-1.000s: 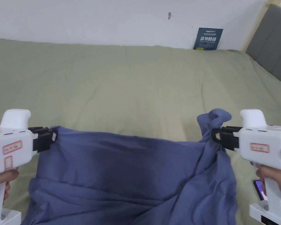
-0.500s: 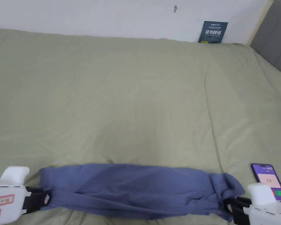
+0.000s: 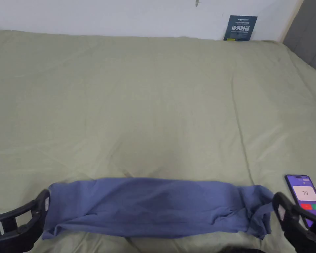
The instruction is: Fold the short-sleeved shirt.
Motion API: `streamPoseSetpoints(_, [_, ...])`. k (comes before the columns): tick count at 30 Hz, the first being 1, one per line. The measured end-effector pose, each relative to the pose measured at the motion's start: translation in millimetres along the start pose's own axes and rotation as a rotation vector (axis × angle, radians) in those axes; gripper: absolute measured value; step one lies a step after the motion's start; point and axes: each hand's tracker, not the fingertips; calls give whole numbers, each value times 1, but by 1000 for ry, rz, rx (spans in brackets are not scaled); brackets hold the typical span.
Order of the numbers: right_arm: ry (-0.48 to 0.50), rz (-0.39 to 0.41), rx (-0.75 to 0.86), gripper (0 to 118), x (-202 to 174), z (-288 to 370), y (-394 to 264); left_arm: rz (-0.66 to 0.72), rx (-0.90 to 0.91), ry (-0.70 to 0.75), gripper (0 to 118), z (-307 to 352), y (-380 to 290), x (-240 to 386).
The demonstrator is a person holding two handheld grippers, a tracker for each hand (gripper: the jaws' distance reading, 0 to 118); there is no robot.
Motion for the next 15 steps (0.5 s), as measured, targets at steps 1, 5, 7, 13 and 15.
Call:
streamPoseSetpoints(1, [4, 4, 58, 101, -8, 3, 4, 12, 46, 9, 104, 8, 1, 4])
streamPoseSetpoints(5, [-89, 56, 136, 3, -39, 2, 12, -15, 94, 100, 6, 18, 8, 10])
streamPoseSetpoints(7, [6, 23, 144, 3, -44, -3, 14, 43, 64, 11, 6, 16, 13, 0])
streamPoseSetpoints(13, [33, 6, 84, 3, -53, -15, 13, 231, -207, -149, 6, -35, 12, -55])
streamPoseSetpoints(15, [53, -15, 60, 3, -54, -19, 13, 424, -401, -322, 7, -73, -4, -93])
